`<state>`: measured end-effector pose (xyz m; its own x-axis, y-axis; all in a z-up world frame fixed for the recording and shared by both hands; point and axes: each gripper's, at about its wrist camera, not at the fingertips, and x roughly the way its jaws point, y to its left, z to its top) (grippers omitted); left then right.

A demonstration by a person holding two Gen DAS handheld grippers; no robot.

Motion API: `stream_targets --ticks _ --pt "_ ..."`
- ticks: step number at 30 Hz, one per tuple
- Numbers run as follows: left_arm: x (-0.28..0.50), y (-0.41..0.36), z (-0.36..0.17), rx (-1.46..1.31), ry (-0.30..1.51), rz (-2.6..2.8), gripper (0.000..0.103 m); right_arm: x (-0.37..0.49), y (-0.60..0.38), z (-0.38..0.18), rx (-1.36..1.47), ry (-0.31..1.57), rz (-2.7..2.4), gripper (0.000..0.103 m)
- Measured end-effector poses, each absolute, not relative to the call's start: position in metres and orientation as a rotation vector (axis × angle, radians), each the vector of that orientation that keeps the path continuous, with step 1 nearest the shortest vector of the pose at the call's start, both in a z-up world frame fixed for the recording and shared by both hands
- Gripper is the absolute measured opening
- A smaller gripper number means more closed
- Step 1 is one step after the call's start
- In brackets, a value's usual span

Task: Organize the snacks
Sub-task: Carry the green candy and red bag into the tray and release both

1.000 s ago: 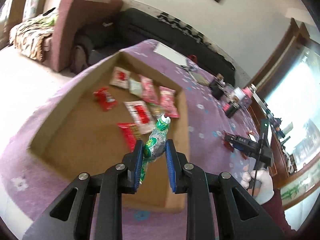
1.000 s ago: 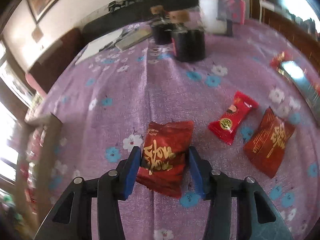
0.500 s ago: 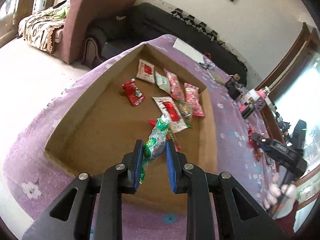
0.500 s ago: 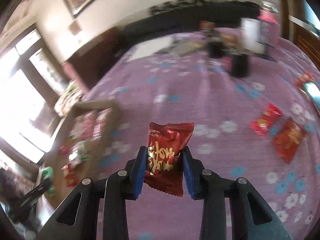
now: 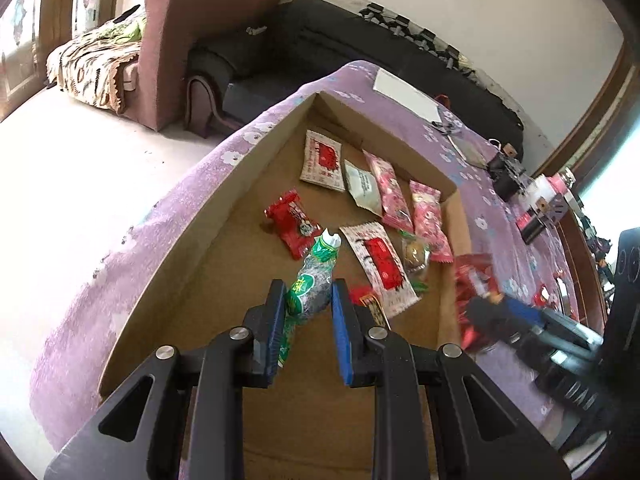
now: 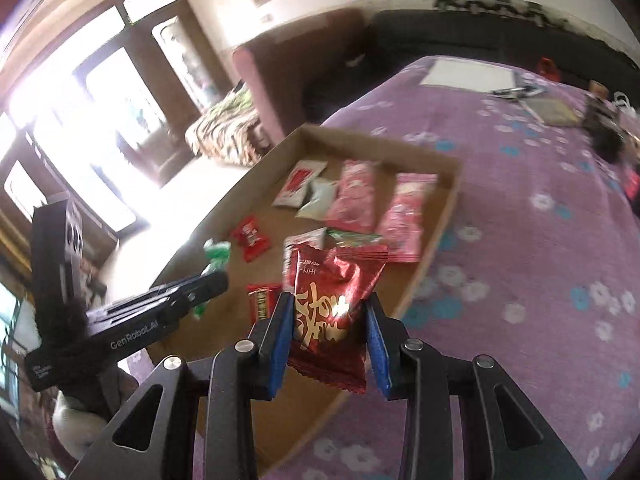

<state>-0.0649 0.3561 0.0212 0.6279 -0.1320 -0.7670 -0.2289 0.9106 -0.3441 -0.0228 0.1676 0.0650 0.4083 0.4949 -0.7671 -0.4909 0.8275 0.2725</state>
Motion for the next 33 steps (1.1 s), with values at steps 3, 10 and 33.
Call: stream_targets --ticks 3,10,33 --pt "-0.065 0.359 0.022 -0.467 0.893 0.049 0.023 -0.022 0.184 0.054 -0.044 0.986 0.616 0.035" --pt "-0.081 0.364 0.036 -0.49 0.826 0.053 0.054 -0.02 0.196 0.038 -0.081 1.002 0.602 0.039" --pt "-0.124 0.282 0.074 -0.299 0.764 0.061 0.054 -0.057 0.068 0.058 0.105 0.9 0.458 0.05"
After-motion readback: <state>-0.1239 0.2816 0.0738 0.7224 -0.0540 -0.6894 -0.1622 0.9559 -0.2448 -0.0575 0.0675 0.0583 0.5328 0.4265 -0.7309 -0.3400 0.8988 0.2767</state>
